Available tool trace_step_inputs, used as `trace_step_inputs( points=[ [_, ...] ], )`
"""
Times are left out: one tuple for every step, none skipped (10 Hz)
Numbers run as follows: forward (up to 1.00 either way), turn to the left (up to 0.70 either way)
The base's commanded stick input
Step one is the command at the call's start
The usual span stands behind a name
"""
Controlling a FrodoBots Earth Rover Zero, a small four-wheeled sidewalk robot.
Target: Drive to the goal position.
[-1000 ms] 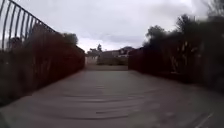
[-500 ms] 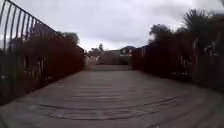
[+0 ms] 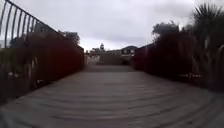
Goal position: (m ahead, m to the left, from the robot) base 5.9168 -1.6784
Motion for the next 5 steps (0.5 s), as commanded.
trace_step_inputs(
  points=[
    [1.00,0.00],
    [1.00,0.00],
    [1.00,0.00],
    [1.00,0.00],
    [1.00,0.00]
  ],
)
